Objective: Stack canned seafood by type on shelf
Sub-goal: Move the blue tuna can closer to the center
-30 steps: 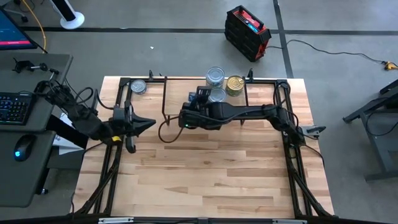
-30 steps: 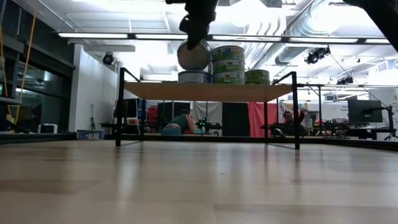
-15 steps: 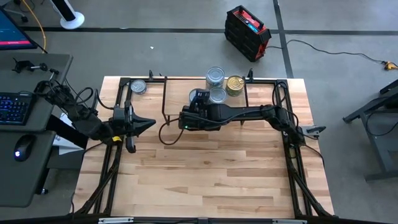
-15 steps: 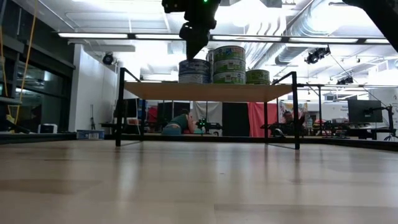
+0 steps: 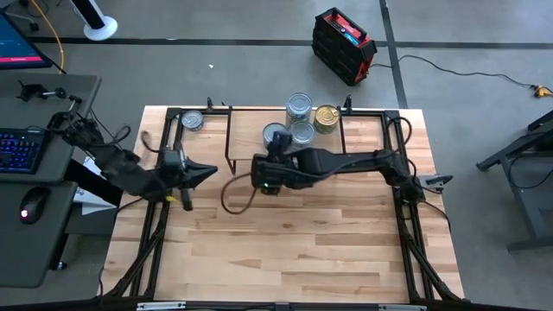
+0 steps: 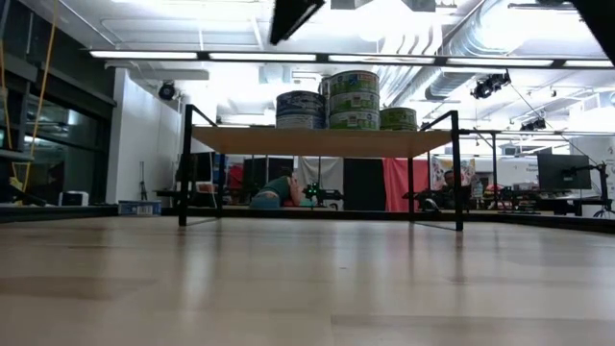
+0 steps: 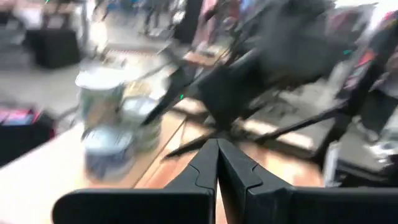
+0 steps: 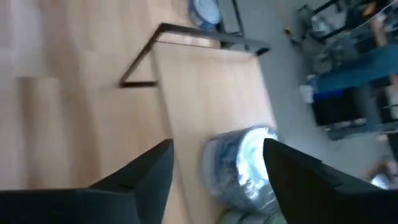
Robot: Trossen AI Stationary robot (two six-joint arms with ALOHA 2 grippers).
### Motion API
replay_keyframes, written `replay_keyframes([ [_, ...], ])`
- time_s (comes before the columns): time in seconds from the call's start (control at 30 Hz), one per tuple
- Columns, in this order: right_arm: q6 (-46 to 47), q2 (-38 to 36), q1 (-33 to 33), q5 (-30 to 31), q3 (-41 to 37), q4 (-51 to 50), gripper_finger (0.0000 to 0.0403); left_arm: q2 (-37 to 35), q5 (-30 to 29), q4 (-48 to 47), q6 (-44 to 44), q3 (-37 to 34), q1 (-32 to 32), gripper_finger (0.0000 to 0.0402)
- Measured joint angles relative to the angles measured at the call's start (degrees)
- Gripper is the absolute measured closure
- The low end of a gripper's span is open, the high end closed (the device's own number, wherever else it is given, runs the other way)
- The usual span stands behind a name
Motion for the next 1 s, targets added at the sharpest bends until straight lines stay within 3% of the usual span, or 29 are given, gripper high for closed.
replay_keyframes([
  [0.13, 9.0, -3.8, 2.4, -0.9, -3.6, -5.9, 0.0227, 5.1, 0.3, -14.3, -19.0, 0.0, 4.3, 0.0401],
  [0.2, 14.6, -5.6, 3.6, -0.6, -5.7, -11.9, 0.0281, 9.2, 0.8, -21.8, -30.6, -0.1, 6.0, 0.0401],
  [0.3, 23.6, -9.3, 5.3, 0.0, -11.5, -17.8, 0.0375, 13.8, -4.4, -33.7, -53.8, -0.1, 8.3, 0.0401],
  [0.37, 29.6, -13.3, 6.4, 0.3, -17.1, -17.9, 0.0388, 15.5, -6.8, -43.1, -66.3, -0.1, 11.4, 0.0401],
  [0.43, 36.0, -18.0, 7.4, 0.3, -23.4, -16.7, 0.0380, 15.8, -6.5, -50.0, -71.2, -0.1, 17.3, 0.0401],
  [0.53, 45.4, -24.2, 8.9, 0.2, -32.3, -13.1, 0.0385, 13.1, -4.1, -53.0, -64.0, -0.1, 29.4, 0.0401],
  [0.63, 51.9, -29.4, 10.1, -0.9, -39.6, -8.8, 0.0400, 11.2, -0.1, -44.3, -45.1, -0.4, 45.7, 0.0401],
  [0.77, 56.5, -33.9, 11.0, -4.5, -46.5, -3.0, 0.0395, 13.1, 20.7, -21.9, -19.0, -5.2, 68.6, 0.0401],
  [0.83, 57.6, -34.9, 11.7, -6.9, -48.8, -0.8, 0.0398, 16.5, 26.9, -18.7, -15.9, -6.7, 78.3, 0.0401],
  [0.9, 58.8, -35.5, 12.6, -8.5, -50.0, 0.2, 0.0401, 20.2, 28.3, -20.8, -16.0, -7.2, 86.1, 0.0401],
  [1.0, 61.2, -35.1, 14.7, -9.5, -50.2, 0.6, 0.0401, 23.4, 29.9, -17.7, -13.5, -7.2, 90.5, 0.0401],
])
